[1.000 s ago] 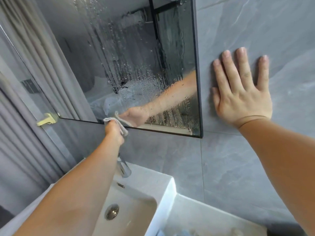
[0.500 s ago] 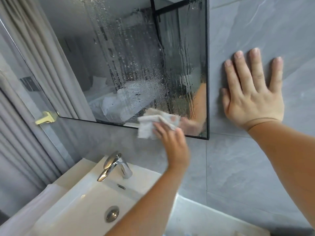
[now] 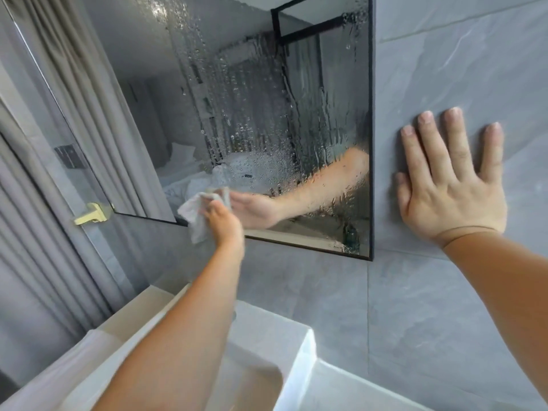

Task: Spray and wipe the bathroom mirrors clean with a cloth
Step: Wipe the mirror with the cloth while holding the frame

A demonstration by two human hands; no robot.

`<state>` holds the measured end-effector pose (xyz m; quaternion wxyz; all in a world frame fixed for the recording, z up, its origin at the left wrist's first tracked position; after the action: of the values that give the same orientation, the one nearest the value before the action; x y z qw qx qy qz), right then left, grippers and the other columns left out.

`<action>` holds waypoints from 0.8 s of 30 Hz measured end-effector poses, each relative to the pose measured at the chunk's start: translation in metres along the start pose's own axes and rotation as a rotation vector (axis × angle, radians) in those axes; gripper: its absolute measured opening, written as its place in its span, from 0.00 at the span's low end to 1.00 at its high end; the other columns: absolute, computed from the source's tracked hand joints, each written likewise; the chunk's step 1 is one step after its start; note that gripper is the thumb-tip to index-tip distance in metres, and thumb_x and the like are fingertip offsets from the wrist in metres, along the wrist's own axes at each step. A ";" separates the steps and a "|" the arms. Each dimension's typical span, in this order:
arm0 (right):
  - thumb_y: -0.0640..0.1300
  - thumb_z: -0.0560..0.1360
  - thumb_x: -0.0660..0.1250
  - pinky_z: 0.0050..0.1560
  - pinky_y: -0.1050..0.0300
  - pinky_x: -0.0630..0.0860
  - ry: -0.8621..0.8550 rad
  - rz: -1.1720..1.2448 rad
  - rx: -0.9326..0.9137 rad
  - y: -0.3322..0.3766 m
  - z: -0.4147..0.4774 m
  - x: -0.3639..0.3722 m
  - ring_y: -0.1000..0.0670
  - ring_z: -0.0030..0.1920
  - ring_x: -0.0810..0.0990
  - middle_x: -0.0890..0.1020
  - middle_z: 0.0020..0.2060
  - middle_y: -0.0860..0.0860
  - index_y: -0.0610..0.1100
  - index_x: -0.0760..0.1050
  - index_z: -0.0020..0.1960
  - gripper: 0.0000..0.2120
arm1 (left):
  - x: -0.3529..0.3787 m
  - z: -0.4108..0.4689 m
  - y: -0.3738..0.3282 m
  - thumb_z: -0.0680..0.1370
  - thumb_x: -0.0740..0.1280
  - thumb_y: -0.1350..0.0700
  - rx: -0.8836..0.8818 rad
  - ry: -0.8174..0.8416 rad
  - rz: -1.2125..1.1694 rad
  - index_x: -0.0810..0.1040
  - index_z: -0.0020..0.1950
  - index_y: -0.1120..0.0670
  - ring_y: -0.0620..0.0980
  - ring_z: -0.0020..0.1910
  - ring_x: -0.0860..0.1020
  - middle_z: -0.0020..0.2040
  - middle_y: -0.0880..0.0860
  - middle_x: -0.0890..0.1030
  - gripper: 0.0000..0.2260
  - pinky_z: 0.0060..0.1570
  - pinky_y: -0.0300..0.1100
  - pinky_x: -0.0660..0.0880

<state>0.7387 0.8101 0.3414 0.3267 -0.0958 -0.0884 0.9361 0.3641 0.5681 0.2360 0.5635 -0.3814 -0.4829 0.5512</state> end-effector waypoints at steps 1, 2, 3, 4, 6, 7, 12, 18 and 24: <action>0.50 0.86 0.54 0.81 0.35 0.36 -0.004 0.003 0.001 0.000 0.000 0.000 0.40 0.83 0.51 0.56 0.83 0.45 0.43 0.53 0.85 0.30 | -0.009 0.026 0.014 0.70 0.48 0.29 -0.066 -0.029 -0.012 0.73 0.72 0.50 0.60 0.68 0.75 0.71 0.59 0.76 0.39 0.69 0.62 0.71; 0.50 0.86 0.54 0.81 0.35 0.37 -0.008 0.002 0.001 0.000 0.000 0.000 0.39 0.83 0.52 0.57 0.83 0.45 0.43 0.53 0.85 0.30 | -0.010 0.034 0.017 0.69 0.47 0.28 -0.075 -0.025 -0.004 0.71 0.73 0.50 0.59 0.67 0.77 0.70 0.59 0.76 0.41 0.67 0.63 0.73; 0.50 0.86 0.54 0.81 0.35 0.37 -0.013 -0.004 0.000 0.000 0.000 0.000 0.39 0.83 0.52 0.57 0.83 0.45 0.43 0.54 0.85 0.30 | -0.003 0.027 0.009 0.71 0.47 0.28 -0.033 0.007 0.038 0.69 0.76 0.50 0.59 0.70 0.74 0.74 0.60 0.72 0.41 0.69 0.63 0.71; 0.50 0.86 0.55 0.81 0.34 0.38 -0.014 -0.009 -0.002 0.000 0.000 0.000 0.39 0.83 0.52 0.57 0.83 0.44 0.42 0.54 0.84 0.30 | 0.007 0.004 -0.014 0.75 0.46 0.30 0.081 0.050 0.092 0.64 0.80 0.51 0.59 0.75 0.68 0.79 0.61 0.66 0.40 0.74 0.63 0.65; 0.50 0.86 0.54 0.81 0.34 0.38 -0.006 -0.005 -0.001 0.000 0.000 0.000 0.39 0.83 0.52 0.57 0.83 0.44 0.43 0.54 0.85 0.30 | 0.037 -0.061 -0.050 0.81 0.41 0.35 0.347 0.137 0.281 0.54 0.84 0.53 0.60 0.83 0.50 0.84 0.59 0.50 0.36 0.81 0.59 0.45; 0.50 0.86 0.55 0.81 0.34 0.38 -0.004 -0.003 -0.001 0.000 0.000 0.000 0.40 0.84 0.51 0.57 0.83 0.45 0.43 0.53 0.85 0.30 | 0.055 -0.100 -0.061 0.82 0.39 0.36 0.484 0.181 0.387 0.51 0.84 0.54 0.60 0.83 0.43 0.84 0.58 0.46 0.35 0.80 0.56 0.39; 0.50 0.86 0.57 0.81 0.34 0.38 -0.010 0.007 0.004 0.000 0.000 -0.001 0.40 0.84 0.50 0.57 0.83 0.45 0.43 0.54 0.85 0.30 | 0.114 -0.252 -0.090 0.86 0.47 0.45 1.162 0.488 0.603 0.58 0.82 0.53 0.65 0.82 0.46 0.84 0.56 0.53 0.25 0.79 0.66 0.48; 0.49 0.85 0.57 0.81 0.33 0.42 -0.033 -0.009 0.000 0.000 0.001 -0.002 0.40 0.83 0.54 0.59 0.83 0.44 0.42 0.55 0.84 0.30 | 0.087 -0.177 -0.116 0.87 0.47 0.48 1.012 0.341 0.569 0.60 0.83 0.49 0.61 0.74 0.68 0.79 0.56 0.66 0.24 0.71 0.61 0.67; 0.50 0.85 0.58 0.81 0.33 0.46 -0.058 -0.018 -0.005 0.000 -0.001 -0.002 0.40 0.83 0.57 0.60 0.82 0.44 0.42 0.57 0.84 0.30 | 0.000 0.005 -0.106 0.85 0.44 0.46 0.203 -0.080 0.480 0.63 0.81 0.47 0.61 0.76 0.68 0.77 0.57 0.70 0.25 0.76 0.63 0.58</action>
<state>0.7403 0.8086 0.3409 0.3324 -0.0686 -0.1010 0.9352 0.3858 0.5568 0.3392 0.4324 -0.4046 -0.3427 0.7293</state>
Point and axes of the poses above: each hand's wrist, its own z-axis towards the middle knuckle, its own x-axis out of the palm, y = z × x, the point moved 9 cm from there along z, towards the middle knuckle
